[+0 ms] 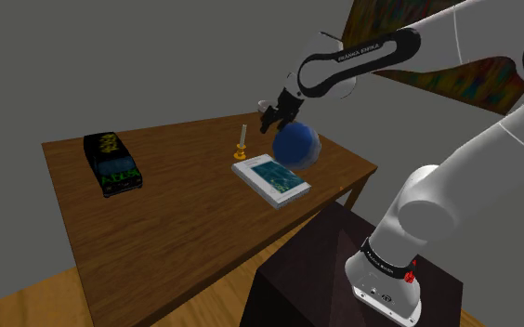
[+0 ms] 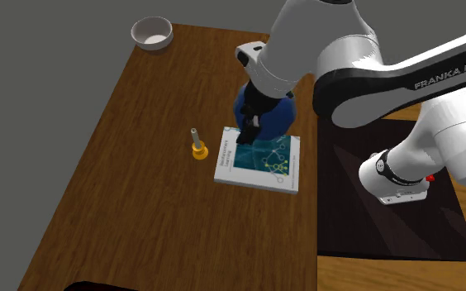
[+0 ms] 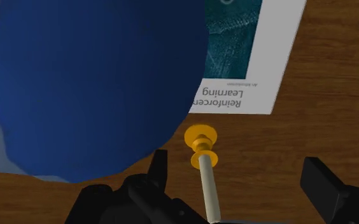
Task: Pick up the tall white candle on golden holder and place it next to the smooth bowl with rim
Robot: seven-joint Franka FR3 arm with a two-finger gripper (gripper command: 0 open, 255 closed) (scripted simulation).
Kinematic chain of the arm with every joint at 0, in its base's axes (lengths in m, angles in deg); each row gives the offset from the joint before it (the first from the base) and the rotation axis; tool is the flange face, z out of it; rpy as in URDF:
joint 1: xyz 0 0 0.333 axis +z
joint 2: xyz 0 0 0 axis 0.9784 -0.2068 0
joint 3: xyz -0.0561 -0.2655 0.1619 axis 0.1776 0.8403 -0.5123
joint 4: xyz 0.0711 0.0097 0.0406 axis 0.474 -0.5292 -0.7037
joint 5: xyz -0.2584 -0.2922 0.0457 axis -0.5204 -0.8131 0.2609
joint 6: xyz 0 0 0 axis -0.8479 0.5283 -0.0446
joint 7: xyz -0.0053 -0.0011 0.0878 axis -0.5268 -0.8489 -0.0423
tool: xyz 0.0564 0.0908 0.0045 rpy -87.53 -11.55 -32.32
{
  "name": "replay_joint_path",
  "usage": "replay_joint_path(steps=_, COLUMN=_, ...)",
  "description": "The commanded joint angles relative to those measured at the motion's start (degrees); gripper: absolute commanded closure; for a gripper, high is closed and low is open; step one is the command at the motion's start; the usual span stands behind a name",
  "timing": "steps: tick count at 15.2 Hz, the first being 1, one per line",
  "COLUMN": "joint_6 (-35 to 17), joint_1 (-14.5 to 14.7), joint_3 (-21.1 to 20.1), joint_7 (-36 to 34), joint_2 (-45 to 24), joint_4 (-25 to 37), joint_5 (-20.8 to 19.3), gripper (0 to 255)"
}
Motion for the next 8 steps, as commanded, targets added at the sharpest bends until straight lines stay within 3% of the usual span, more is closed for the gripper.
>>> replay_joint_path(steps=1, joint_6=-5.53, joint_1=0.74, joint_3=0.45, joint_7=1.46, joint_2=-4.69, joint_4=0.35, joint_5=1.15, gripper=0)
replay_joint_path(steps=8, joint_6=-18.97, joint_1=3.61, joint_3=2.36, joint_7=10.54, joint_2=-21.29, joint_4=7.12, joint_5=9.91, gripper=0)
